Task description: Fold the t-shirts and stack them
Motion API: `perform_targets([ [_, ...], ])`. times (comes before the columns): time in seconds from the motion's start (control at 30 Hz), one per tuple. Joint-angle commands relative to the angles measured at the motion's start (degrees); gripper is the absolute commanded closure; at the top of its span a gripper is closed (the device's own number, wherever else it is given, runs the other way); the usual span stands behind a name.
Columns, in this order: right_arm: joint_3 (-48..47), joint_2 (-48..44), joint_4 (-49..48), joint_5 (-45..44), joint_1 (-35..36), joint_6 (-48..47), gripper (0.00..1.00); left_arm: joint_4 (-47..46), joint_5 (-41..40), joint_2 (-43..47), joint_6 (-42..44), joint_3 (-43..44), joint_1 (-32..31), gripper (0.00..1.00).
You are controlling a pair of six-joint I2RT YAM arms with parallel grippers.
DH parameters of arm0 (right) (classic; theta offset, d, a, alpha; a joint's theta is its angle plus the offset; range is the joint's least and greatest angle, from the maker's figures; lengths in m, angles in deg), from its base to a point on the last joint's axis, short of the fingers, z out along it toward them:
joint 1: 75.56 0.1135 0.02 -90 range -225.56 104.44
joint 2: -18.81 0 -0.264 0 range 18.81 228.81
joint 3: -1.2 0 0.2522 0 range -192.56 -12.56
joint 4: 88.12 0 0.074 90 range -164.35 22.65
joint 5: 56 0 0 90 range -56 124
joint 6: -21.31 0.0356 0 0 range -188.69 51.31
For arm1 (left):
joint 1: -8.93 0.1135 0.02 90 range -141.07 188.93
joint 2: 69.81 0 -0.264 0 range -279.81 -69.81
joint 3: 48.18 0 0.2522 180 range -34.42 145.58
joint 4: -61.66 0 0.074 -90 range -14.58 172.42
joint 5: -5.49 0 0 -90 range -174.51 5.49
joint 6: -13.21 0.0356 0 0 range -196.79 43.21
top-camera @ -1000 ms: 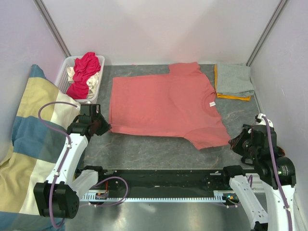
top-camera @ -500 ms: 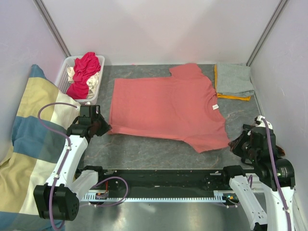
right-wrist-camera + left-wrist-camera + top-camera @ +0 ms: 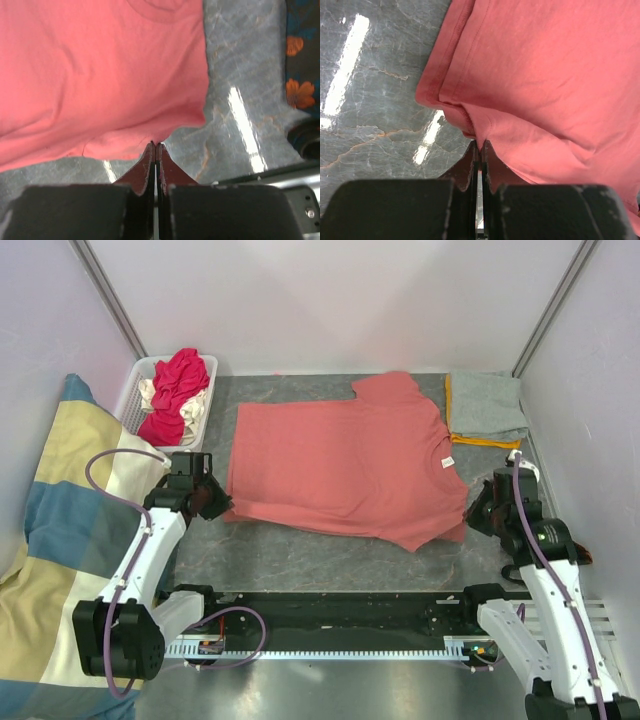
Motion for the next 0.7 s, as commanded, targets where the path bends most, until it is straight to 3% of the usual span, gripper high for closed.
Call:
perform_targets([
  [0.0,-1.7,3.7,-9.6,-3.4,0.0,-1.5,1.0,-3.0,-1.4,-1.1,-1.5,3.1,0.1,0.98],
  [0.67,-5.7,16.8,-20.6,-11.9,-0.1,-6.8,1.0,-4.1,-5.5,-3.1,-0.7,2.6,0.2,0.98],
])
